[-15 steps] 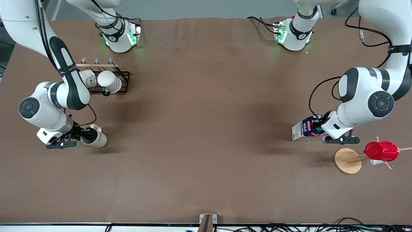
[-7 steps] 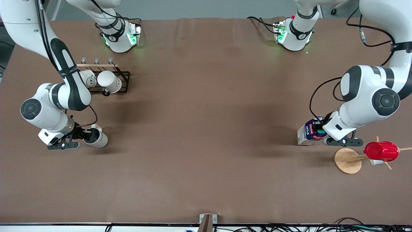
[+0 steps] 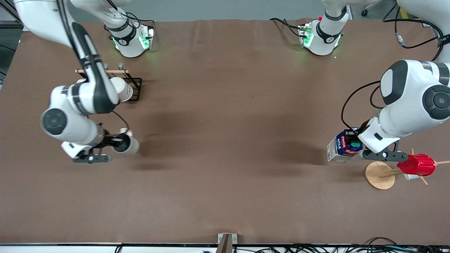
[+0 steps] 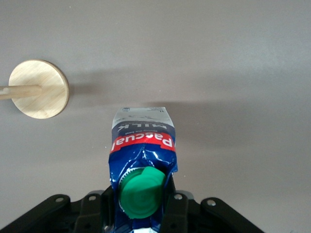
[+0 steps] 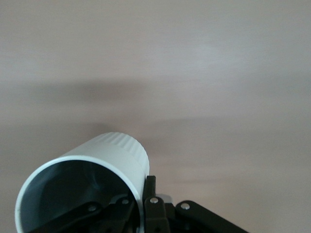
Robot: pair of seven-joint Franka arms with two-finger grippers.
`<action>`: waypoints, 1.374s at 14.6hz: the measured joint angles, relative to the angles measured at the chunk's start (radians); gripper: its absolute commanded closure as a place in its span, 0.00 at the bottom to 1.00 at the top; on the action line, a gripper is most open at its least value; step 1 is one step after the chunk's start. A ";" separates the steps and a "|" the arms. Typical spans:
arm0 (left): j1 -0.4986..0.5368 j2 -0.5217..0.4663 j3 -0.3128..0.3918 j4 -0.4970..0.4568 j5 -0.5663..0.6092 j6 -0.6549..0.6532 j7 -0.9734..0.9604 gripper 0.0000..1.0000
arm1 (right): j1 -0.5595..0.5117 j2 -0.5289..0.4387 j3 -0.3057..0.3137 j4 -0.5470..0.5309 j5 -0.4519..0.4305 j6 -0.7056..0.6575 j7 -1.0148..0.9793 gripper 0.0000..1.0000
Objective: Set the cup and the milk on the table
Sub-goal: 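Carry the mug and carton toward the table middle with both grippers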
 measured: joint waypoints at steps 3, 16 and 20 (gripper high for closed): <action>-0.022 0.006 -0.001 0.003 0.000 0.000 -0.004 0.67 | 0.186 0.004 0.004 0.023 0.000 0.005 0.270 1.00; -0.234 0.105 -0.004 0.067 0.000 0.000 -0.337 0.67 | 0.529 0.259 0.003 0.212 0.099 0.192 0.699 0.97; -0.305 0.174 -0.005 0.127 0.000 0.003 -0.456 0.67 | 0.534 0.272 0.002 0.214 0.099 0.218 0.717 0.64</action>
